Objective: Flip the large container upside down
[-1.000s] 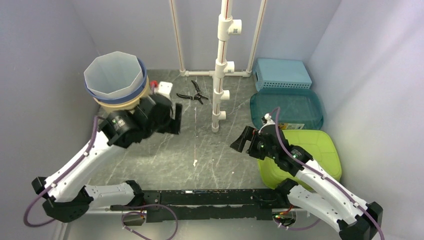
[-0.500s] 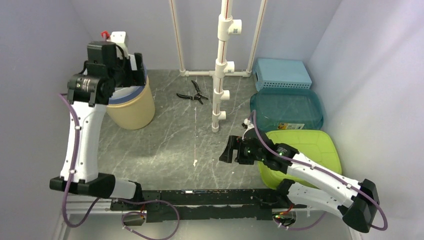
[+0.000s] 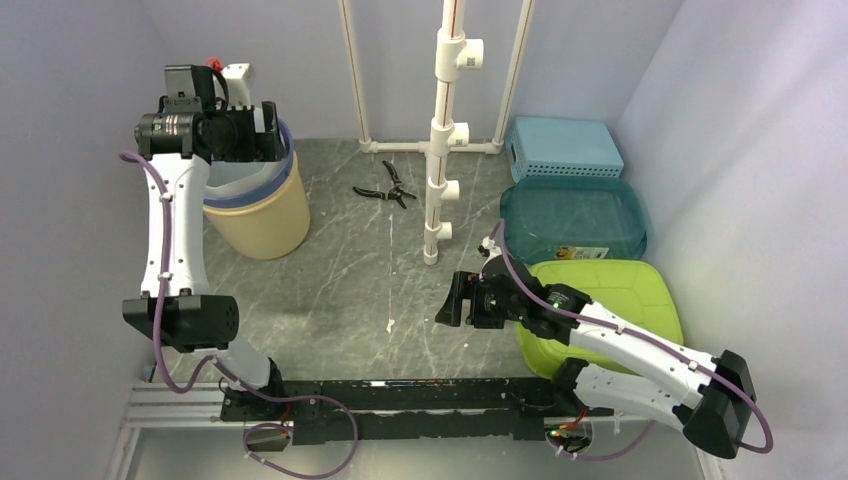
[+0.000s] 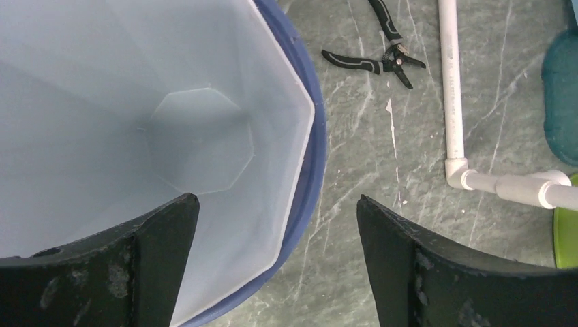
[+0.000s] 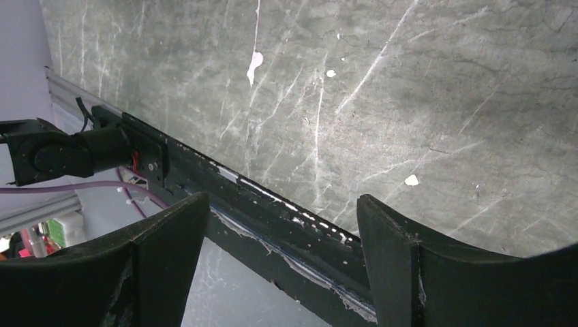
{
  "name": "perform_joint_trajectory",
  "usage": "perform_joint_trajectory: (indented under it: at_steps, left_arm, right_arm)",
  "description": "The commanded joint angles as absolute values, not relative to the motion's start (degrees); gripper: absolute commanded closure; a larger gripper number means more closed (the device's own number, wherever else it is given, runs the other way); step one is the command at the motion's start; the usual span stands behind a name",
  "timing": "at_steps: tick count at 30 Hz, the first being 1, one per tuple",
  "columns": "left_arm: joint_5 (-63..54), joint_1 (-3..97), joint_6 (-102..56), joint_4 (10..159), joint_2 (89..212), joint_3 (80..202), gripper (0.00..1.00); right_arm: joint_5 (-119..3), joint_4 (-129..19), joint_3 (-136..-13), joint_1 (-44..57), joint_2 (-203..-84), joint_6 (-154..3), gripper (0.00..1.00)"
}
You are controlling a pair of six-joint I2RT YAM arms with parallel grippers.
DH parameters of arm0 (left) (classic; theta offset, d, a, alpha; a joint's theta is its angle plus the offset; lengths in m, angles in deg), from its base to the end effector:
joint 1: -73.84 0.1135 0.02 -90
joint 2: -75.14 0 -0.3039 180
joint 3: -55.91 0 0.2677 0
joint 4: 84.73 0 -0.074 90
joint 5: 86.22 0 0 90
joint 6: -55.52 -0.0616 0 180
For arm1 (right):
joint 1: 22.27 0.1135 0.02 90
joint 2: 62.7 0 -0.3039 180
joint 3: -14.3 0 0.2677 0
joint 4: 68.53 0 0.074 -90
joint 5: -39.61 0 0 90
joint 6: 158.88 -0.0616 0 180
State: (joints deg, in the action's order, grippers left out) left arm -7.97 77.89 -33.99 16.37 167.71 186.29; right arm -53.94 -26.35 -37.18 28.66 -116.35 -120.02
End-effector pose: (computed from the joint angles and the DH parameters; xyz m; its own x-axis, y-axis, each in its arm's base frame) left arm 0.3464 0.0119 0.4929 -0.6563 -0.0549 -0.7525 0.0783 0.9870 -0.1403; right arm 0.1258 0.1610 0.2534 -0.9016 0.1226 -0.4150 -0.1606 0.7957 0.5840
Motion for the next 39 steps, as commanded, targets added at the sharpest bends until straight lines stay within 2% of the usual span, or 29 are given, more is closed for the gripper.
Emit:
perform_joint_trajectory:
  at_steps: [1,12,15,22,26,34,39]
  left_arm:
    - [-13.7,78.6,-37.7,15.0,168.5,188.5,0.12]
    - [-13.0,78.8,-39.7,14.1,171.4,188.7,0.35]
    - [-12.9,78.8,-40.3,13.6,172.5,189.0,0.38]
    - [-13.1,78.8,-40.4,13.1,174.2,189.4,0.53]
    - [-13.7,78.8,-40.8,13.1,173.6,188.8,0.64]
    - [-18.4,78.8,-41.4,10.4,171.8,189.3,0.97]
    - [-24.2,78.8,-41.0,7.2,170.2,189.2,0.97]
  right_arm:
    - [-54.0,-27.1,-38.9,29.0,-116.3,-119.6,0.17]
    - [-54.2,-26.9,-38.4,29.0,-116.7,-119.9,0.17]
    - [-53.9,-26.4,-38.4,29.0,-116.2,-120.2,0.17]
    - [-53.5,-26.2,-37.4,29.0,-114.8,-121.0,0.17]
    - [-53.3,-26.0,-37.4,29.0,-114.9,-121.0,0.17]
    - [-53.5,-26.3,-37.7,29.0,-115.5,-121.3,0.17]
    - [-53.0,-25.9,-38.0,28.9,-115.1,-121.4,0.17]
